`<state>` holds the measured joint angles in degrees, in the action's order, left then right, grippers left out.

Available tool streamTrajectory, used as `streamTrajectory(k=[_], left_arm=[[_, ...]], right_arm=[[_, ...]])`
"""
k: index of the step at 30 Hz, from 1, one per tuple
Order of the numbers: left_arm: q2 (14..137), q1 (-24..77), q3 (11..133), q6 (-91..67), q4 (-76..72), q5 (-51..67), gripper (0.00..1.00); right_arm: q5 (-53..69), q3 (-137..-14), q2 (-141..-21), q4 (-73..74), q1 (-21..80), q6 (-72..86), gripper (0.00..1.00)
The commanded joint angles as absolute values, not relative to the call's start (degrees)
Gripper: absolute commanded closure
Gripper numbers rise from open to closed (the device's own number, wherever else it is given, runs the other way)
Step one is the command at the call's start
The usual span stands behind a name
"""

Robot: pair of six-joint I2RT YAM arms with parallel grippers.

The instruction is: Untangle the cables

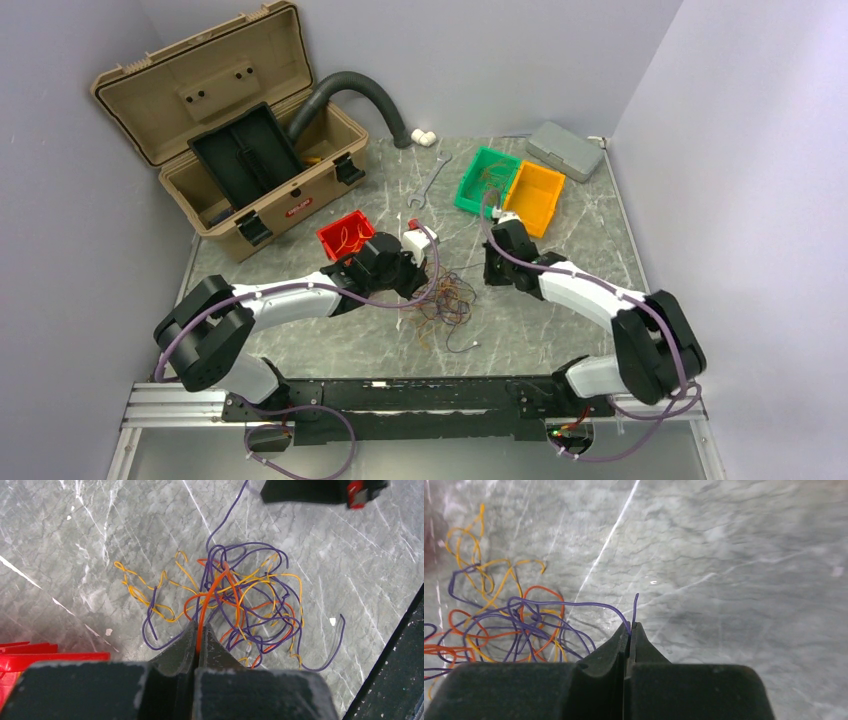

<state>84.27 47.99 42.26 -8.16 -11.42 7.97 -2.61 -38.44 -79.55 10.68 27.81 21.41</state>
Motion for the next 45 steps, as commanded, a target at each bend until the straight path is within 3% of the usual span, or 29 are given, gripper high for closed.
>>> streamTrajectory(k=[1,6,13,17,23,35,41,45], left_arm=[[84.29,48.15,45.09,-7.82,-11.27,6.41,1.00],[84.28,48.15,45.22,-7.87,-10.49,5.55,1.00],[83.42,48.12,44.56,-8.09,-10.95,4.63,1.00],[84.15,48.13,45.48,-8.50,-9.37,3.26,1.00],[84.13,48.14,45.70,-9.54,-7.98,0.31,1.00],[76.94,48.16,40.87,-12.83,-7.98,-15.51,1.00],[73.16,48.14,36.47,-9.46,-16.99,-4.17,1.00],[73.79,48.18,37.17,-8.68,-16.67,-2.07,1.00]], right_arm=[[-14.88,-42.27,-70.56,15.04,27.77,24.28,1.00],[-27.38,-50.12,-60.31,24.05,27.06,24.36,1.00],[-43.15,-71.70,-50.06,33.60,25.10,20.38,1.00],[-48.60,-85.88,-47.57,35.91,25.05,17.79,1.00],[-52.16,-94.41,-46.25,35.67,25.11,12.98,1.00],[-63.47,-93.07,-47.28,48.61,25.14,19.86,1.00],[-55.37,-84.99,-53.32,63.03,25.05,30.30,1.00],[-38.73,-65.49,-51.62,59.74,24.51,37.71,1.00]])
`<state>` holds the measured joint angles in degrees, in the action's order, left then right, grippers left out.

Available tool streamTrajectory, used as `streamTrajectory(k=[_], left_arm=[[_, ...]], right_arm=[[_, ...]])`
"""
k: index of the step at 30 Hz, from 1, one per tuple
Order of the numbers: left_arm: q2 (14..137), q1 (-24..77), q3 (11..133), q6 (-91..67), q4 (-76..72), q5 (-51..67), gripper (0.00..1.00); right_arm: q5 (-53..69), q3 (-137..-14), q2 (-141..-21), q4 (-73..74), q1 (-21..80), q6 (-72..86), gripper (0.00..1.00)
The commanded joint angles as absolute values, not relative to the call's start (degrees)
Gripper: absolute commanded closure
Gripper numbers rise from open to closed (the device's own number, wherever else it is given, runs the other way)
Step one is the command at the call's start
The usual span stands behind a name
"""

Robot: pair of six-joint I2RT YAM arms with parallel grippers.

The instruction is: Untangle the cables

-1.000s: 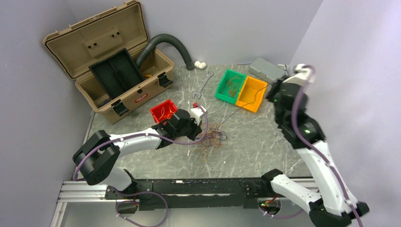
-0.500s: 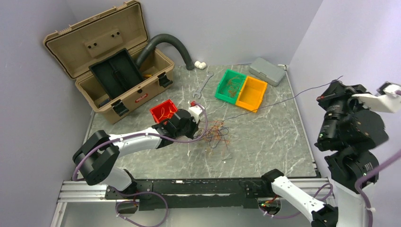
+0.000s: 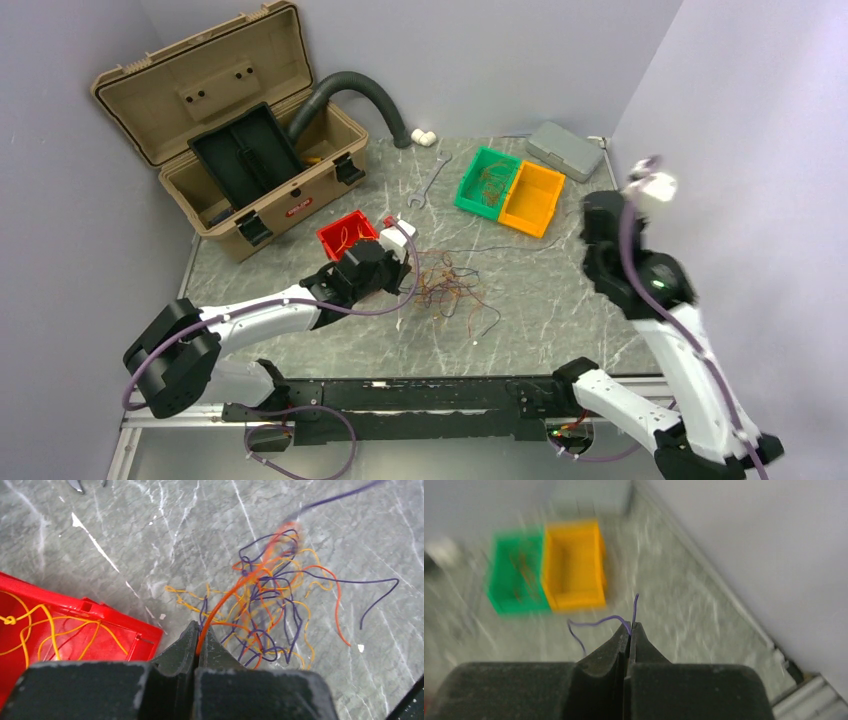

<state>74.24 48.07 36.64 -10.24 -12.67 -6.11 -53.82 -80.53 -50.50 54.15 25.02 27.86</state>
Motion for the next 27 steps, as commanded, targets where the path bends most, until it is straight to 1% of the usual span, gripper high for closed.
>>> streamTrajectory(k=[1,2,3,4,5,6,7,9,11,14,15,19,21,23,27], left_arm=[[73.93,48.21,37.45,-8.70,-16.20,-2.10,1.00],[73.92,48.19,37.56,-8.70,-16.08,-1.99,1.00],[73.93,48.17,37.47,-8.67,-16.19,-1.82,1.00],[73.95,48.16,37.26,-8.66,-16.50,-1.55,1.00],[73.92,48.16,37.19,-8.67,-16.73,-1.27,1.00],[73.98,48.24,37.22,-8.76,-16.81,-0.97,1.00],[74.21,48.24,37.30,-8.76,-16.79,-0.70,1.00],[74.59,48.18,37.66,-8.76,-16.35,-0.58,1.00],[74.74,48.25,37.87,-8.62,-16.06,-0.69,1.00],[74.86,48.19,38.14,-8.28,-15.66,-1.11,1.00],[75.00,48.18,38.19,-8.22,-15.60,-1.07,1.00],[74.80,48.18,38.02,-7.95,-15.89,-1.01,1.00],[74.88,48.17,38.18,-7.91,-15.72,-1.06,1.00],[74.84,48.22,38.27,-7.91,-15.39,-1.13,1.00],[75.19,48.25,38.13,-8.00,-16.01,-0.99,1.00]], right_arm=[[-36.79,-60.05,-50.55,58.48,24.22,39.53,1.00],[-35.31,-56.86,-49.33,56.66,23.69,40.45,1.00],[-34.04,-54.56,-48.28,54.50,23.20,40.62,0.94],[-32.02,-52.80,-47.64,52.64,22.61,40.02,0.68],[-29.02,-51.72,-47.11,48.67,22.16,37.45,0.37],[-25.03,-50.93,-47.01,46.84,21.99,34.26,0.22],[-21.25,-50.51,-47.29,44.01,21.95,31.00,0.18],[-12.44,-50.23,-48.85,38.80,22.06,22.66,0.17],[-4.38,-49.75,-50.21,34.10,22.14,17.68,0.17],[8.20,-47.51,-51.46,25.78,22.32,12.70,0.17],[10.52,-46.87,-51.95,23.11,22.43,11.99,0.17],[16.77,-46.38,-56.53,16.02,23.00,10.26,0.18],[19.88,-47.06,-59.54,13.82,23.54,9.88,0.20],[20.81,-47.48,-62.31,12.31,24.77,9.71,0.23],[19.56,-46.47,-65.75,8.63,27.05,9.89,0.34]])
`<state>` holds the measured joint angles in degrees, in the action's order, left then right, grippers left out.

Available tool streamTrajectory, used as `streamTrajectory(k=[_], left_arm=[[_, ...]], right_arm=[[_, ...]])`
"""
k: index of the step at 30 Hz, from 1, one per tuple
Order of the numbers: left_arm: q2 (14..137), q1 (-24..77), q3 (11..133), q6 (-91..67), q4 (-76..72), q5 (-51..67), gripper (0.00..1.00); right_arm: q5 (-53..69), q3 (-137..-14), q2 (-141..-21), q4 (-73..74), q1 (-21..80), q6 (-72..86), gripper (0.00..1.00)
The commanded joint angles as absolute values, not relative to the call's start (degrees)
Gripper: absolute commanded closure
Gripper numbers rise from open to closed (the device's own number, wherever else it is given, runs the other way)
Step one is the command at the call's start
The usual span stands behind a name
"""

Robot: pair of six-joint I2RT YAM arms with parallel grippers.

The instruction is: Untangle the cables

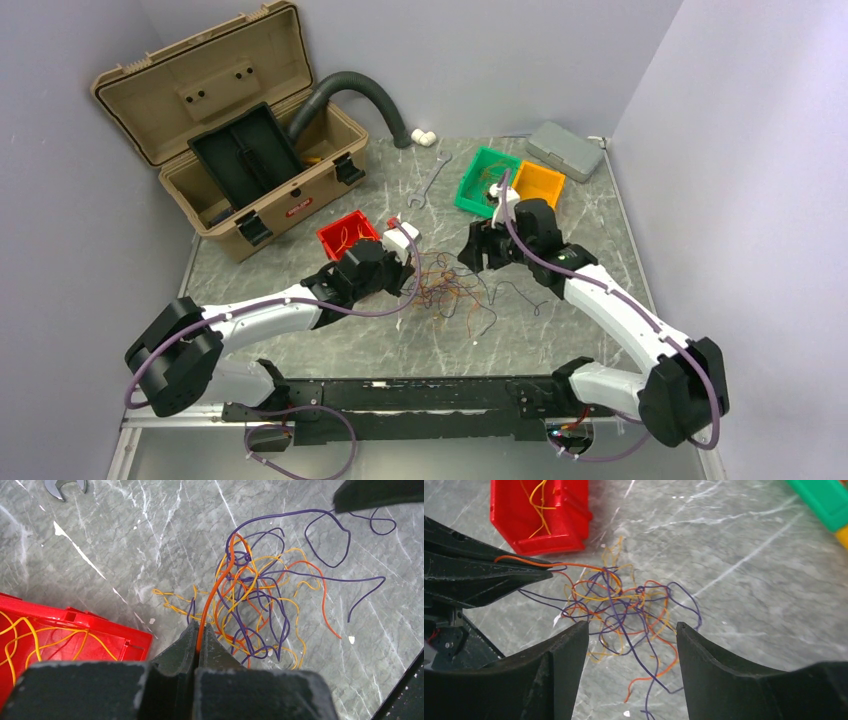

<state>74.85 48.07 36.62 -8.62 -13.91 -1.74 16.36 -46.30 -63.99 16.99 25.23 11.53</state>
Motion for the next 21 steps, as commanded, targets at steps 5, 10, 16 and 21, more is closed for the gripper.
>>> streamTrajectory(k=[5,10,16,21], left_arm=[[75.00,48.33,38.00,-8.15,-16.24,-0.82,1.00],[75.49,48.19,38.51,-8.43,-15.45,-1.39,1.00],[74.14,48.26,36.83,-8.26,-17.59,-1.97,1.00],[74.60,48.26,37.78,-8.26,-16.33,-1.70,1.00]], right_arm=[[17.23,-44.65,-69.02,5.78,27.91,10.61,0.47],[17.17,-41.73,-68.50,1.89,28.21,12.14,0.56],[15.97,-40.56,-68.43,1.47,28.28,13.37,0.74],[10.98,-42.55,-67.22,4.15,28.30,13.33,1.00]])
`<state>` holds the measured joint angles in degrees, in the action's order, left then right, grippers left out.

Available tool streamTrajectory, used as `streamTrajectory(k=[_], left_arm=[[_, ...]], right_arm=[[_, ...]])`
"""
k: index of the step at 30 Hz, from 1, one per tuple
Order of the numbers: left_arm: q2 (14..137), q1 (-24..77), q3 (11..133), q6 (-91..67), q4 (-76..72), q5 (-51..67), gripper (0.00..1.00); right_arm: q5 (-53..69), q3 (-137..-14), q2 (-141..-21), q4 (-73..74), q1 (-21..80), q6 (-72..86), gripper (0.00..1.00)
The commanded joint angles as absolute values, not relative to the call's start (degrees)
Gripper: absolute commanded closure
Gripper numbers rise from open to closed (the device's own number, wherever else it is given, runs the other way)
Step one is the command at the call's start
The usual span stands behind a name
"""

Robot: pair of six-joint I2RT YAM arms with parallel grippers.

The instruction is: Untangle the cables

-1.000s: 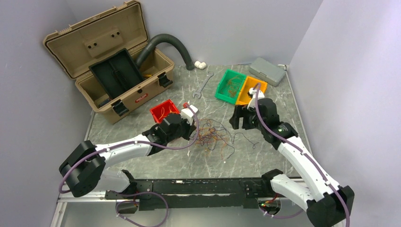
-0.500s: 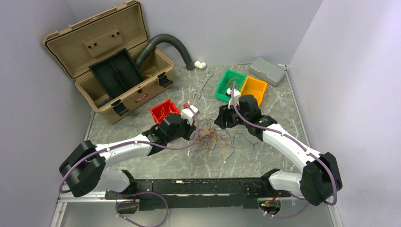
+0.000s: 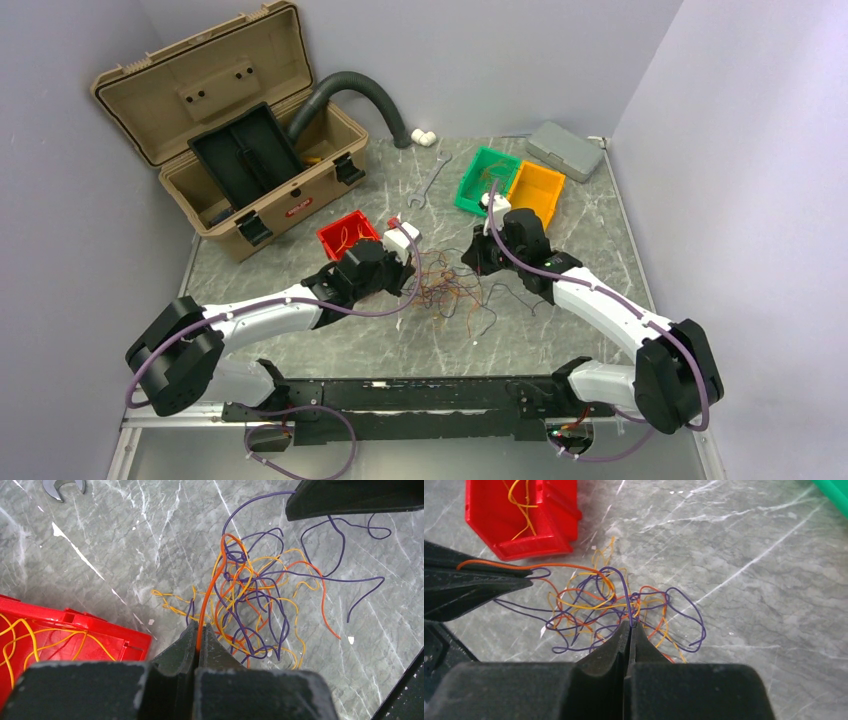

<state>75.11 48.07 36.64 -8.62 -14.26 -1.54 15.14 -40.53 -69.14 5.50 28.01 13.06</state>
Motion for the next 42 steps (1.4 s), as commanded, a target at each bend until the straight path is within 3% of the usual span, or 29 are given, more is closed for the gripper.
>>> streamTrajectory(k=[1,4,12,14,22,25,29,38,40,42], left_arm=[[74.50,48.25,37.59,-8.24,-16.57,-1.90,1.00],[74.74,48.25,37.74,-8.32,-16.30,-2.42,1.00],[74.08,48.20,37.67,-8.88,-15.41,-4.23,1.00],[73.45,48.31,36.97,-9.38,-15.56,-6.08,1.00],[72.88,48.23,37.44,-12.31,-12.08,-15.96,1.00],[72.71,48.17,37.09,-13.09,-12.02,-18.08,1.00],[71.63,48.18,36.82,-12.78,-12.35,-17.42,1.00],[70.32,48.16,36.47,-15.53,-10.03,-26.03,1.00],[68.97,48.19,35.64,-11.71,-11.88,-22.68,1.00],[68.97,48.21,34.50,-9.75,-15.26,-16.21,1.00]], right_arm=[[9.51,-42.73,-66.27,4.51,28.34,13.62,1.00],[2.94,-42.98,-63.18,5.49,28.30,15.15,1.00],[-39.68,-46.20,-53.73,18.88,26.67,30.08,1.00],[-45.10,-46.82,-51.07,23.55,23.79,35.24,1.00],[-29.99,-47.62,-46.67,30.80,2.26,39.84,1.00],[-32.87,-48.87,-47.29,34.37,1.60,43.43,1.00],[-27.66,-46.83,-46.24,29.78,1.48,41.37,1.00],[-37.63,-45.70,-41.34,38.86,-3.93,58.75,1.00],[-29.49,-42.57,-38.20,30.07,-3.93,49.02,1.00],[-11.54,-40.80,-38.47,20.61,-3.92,35.22,0.71]])
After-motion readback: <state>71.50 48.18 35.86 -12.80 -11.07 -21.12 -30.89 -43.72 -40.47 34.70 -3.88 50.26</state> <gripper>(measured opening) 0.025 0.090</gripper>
